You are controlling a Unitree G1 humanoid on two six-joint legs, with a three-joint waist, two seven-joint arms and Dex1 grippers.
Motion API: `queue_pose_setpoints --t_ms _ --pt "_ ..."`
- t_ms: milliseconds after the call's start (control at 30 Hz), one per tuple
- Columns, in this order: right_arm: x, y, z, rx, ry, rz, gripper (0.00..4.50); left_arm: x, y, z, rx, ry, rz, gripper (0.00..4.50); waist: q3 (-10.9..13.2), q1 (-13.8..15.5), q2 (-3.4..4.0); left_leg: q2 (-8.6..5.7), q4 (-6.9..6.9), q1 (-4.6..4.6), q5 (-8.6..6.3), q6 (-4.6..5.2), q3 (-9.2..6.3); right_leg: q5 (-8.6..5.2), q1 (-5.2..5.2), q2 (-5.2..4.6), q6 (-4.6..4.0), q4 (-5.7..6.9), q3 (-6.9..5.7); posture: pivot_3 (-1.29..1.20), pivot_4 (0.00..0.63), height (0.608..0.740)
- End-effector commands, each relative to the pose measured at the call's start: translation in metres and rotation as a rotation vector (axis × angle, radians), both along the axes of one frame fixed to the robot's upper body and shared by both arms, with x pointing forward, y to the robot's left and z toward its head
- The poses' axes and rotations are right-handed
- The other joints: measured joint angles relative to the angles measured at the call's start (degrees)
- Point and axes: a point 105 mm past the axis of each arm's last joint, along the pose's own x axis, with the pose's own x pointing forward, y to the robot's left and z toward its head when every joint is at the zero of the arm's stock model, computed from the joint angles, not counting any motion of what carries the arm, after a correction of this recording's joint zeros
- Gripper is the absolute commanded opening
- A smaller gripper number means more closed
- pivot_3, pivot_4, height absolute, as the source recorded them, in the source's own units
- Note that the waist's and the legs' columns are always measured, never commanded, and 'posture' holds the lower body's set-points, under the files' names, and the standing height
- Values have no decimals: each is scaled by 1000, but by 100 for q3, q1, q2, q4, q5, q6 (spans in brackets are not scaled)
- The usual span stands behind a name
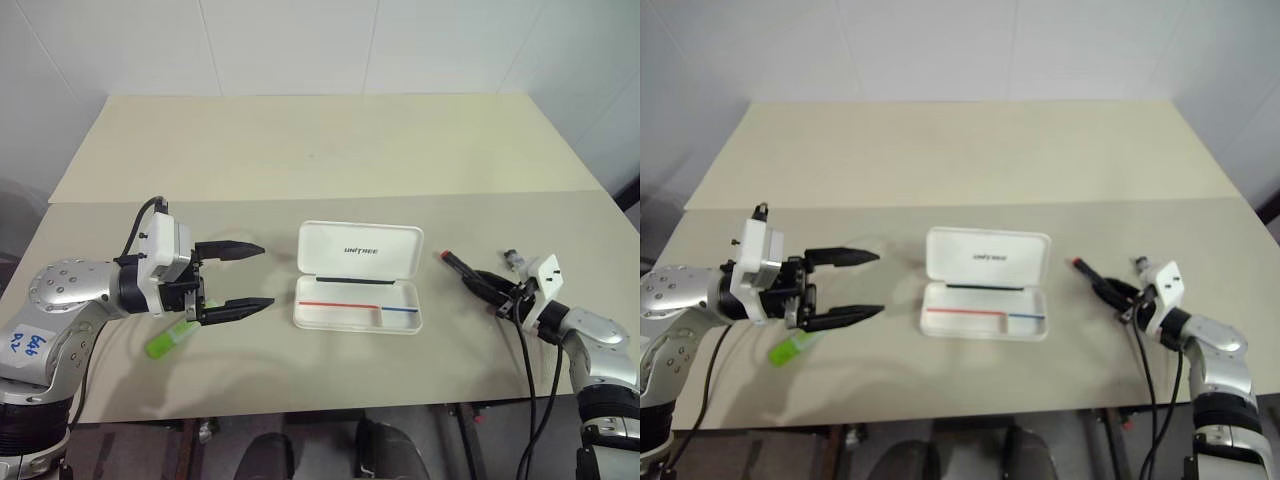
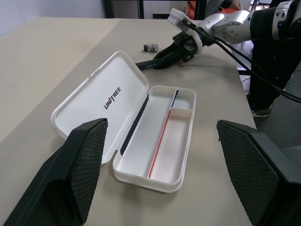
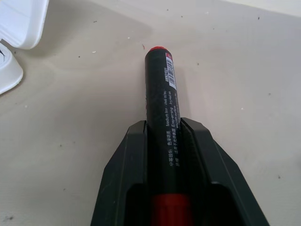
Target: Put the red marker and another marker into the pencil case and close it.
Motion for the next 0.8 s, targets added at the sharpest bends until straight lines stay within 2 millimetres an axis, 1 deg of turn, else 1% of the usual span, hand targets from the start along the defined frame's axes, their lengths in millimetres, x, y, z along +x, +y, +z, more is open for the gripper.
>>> queue_pose_setpoints --t_ms 33,133,200,233,267,367,400,467,533,600,667,733,800 --pt "8 -18 42 -42 -155 -59 638 0 -2 2 -7 -33 -8 3960 2 -2 3 -1 0 0 0 0 1 0 0 0 0 -1 1 0 150 740" --pt "9 -21 60 -45 -218 -65 638 1 -2 0 -12 -36 -7 3960 2 5 4 -1 0 0 0 0 0 0 0 0 0 0 2 0 150 740" --pt "6 -14 85 -20 -302 -22 638 3 -1 -1 -16 -41 -3 3960 2 7 4 1 0 -1 1 -1 -4 0 0 1 0 0 0 0 150 740" --pt "2 -3 96 -5 -339 36 638 4 0 -2 -19 -46 1 3960 2 1 4 2 -1 0 1 -1 -4 0 0 1 0 0 0 0 150 740" --pt "-3 11 106 7 -366 105 638 5 1 -3 -21 -48 7 3960 4 1 7 2 -1 0 0 -1 -2 0 0 1 0 -1 1 0 150 740" --pt "-14 40 117 19 -375 236 638 7 4 -4 -23 -58 20 3960 4 4 7 4 -3 0 -1 -3 -3 0 -1 2 0 0 0 0 150 740" --pt "-17 48 118 18 -372 271 638 8 5 -5 -23 -60 23 3960 4 4 6 4 -3 0 -1 -3 -3 0 -1 2 0 0 0 0 150 740" --pt "-27 83 114 -14 -343 436 638 8 9 -7 -23 -64 41 3960 4 4 6 4 -3 0 -2 -4 -5 0 -2 2 0 0 -2 0 150 740" --pt "-36 108 108 -23 -310 554 638 8 12 -10 -20 -68 53 3960 4 3 6 4 -5 0 -4 -5 -6 0 -2 2 0 0 -2 0 150 740" --pt "-38 122 104 -11 -282 620 638 8 13 -11 -19 -71 62 3960 4 16 6 3 -5 -1 -5 -5 -5 0 -4 2 0 0 -2 0 150 740" --pt "-38 129 102 11 -260 655 638 8 13 -12 -19 -73 67 3960 4 42 6 1 -4 -3 -5 -4 -8 0 -4 0 0 2 -4 0 150 740" --pt "-37 146 87 -6 -206 744 638 6 15 -14 -17 -72 80 3960 4 39 5 -3 -4 -3 -6 -2 -8 0 -4 -3 -1 2 -3 0 150 740" --pt "-36 157 76 -25 -173 807 638 5 16 -16 -17 -71 89 3960 3 6 3 -1 -4 -1 -7 -1 -7 0 -4 -1 -1 2 -3 0 150 740"
